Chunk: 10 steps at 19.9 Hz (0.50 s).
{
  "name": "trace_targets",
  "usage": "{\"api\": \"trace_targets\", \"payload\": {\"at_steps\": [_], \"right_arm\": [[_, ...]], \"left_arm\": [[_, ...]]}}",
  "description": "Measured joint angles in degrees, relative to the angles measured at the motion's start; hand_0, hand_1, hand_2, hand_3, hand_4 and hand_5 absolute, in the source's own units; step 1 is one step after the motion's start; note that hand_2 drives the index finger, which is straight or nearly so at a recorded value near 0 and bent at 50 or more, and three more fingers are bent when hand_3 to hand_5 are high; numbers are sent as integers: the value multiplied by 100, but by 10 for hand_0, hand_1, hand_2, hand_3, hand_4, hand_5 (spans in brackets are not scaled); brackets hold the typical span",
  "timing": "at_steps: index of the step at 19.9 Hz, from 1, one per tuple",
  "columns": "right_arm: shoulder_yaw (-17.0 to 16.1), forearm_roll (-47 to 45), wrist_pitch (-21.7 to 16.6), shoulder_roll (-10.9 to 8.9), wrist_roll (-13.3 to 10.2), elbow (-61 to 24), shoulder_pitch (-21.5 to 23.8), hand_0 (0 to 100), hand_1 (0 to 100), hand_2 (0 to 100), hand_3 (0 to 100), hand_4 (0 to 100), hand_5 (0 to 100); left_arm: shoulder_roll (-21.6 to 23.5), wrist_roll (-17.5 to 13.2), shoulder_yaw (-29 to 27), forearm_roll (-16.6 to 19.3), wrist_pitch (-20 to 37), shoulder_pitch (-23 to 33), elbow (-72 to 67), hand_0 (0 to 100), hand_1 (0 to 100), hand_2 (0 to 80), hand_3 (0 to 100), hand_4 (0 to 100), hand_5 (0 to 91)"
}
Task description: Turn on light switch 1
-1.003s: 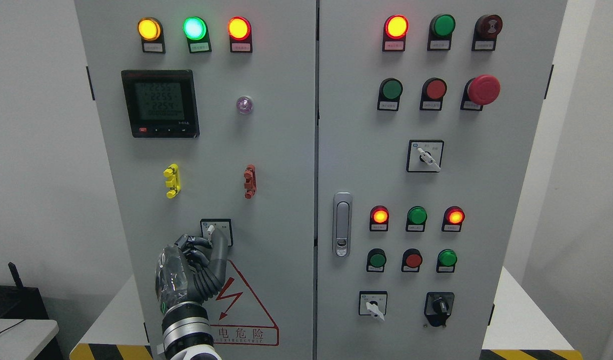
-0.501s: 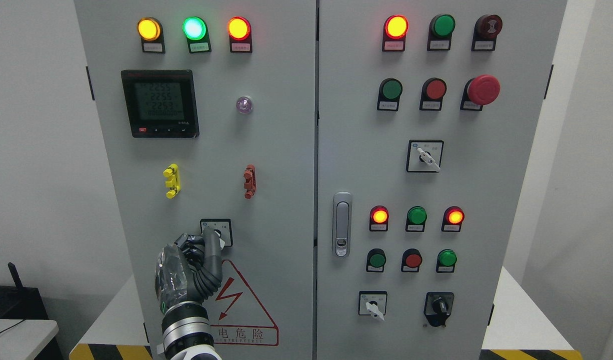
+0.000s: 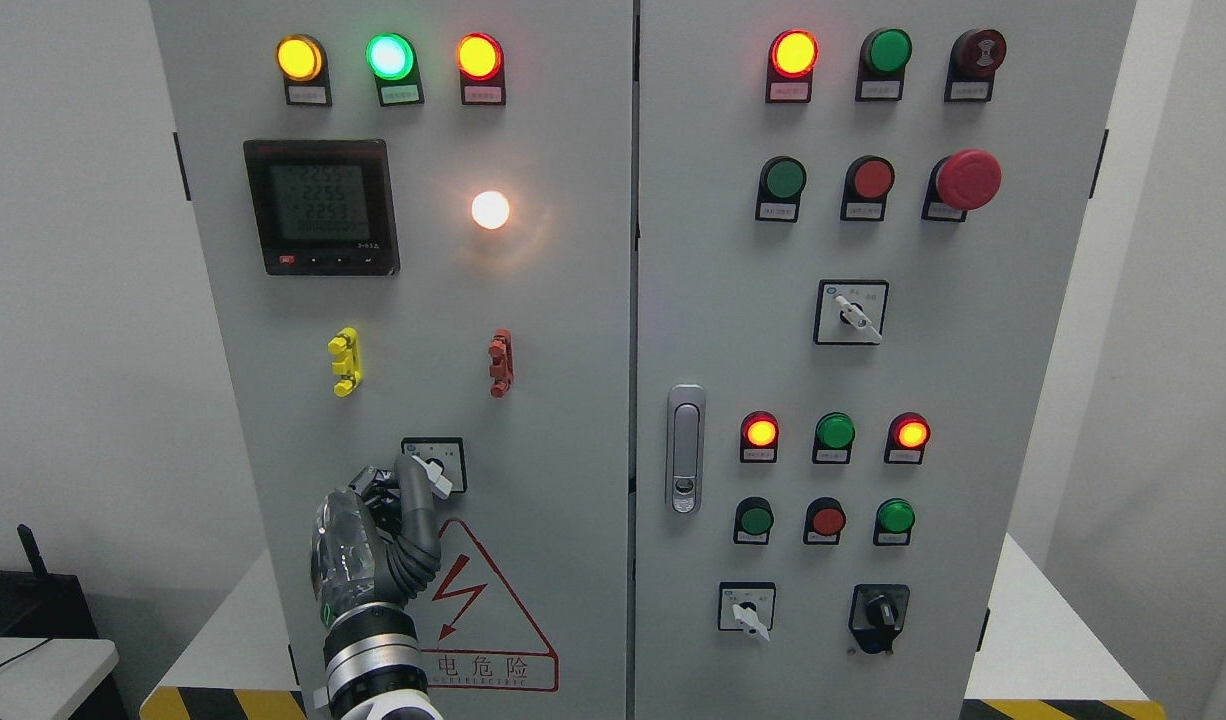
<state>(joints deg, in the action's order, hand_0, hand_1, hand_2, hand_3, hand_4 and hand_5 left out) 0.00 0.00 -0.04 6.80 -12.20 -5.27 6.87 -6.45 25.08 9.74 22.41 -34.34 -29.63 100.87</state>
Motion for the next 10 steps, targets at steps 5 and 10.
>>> {"api": "trace_targets", "payload": {"at_steps": [5, 10], "right_arm": [[0, 0, 0, -1, 0, 0, 0, 120, 389, 0, 0, 0, 0], [0, 0, 0, -1, 0, 0, 0, 120, 389, 0, 0, 0, 0]], "left_arm": [[-1, -17, 0, 0, 0, 11, 5, 256, 289, 593, 939, 928, 854], [-1, -21, 1, 0, 4, 42, 19, 193, 279, 592, 939, 926, 854]]}}
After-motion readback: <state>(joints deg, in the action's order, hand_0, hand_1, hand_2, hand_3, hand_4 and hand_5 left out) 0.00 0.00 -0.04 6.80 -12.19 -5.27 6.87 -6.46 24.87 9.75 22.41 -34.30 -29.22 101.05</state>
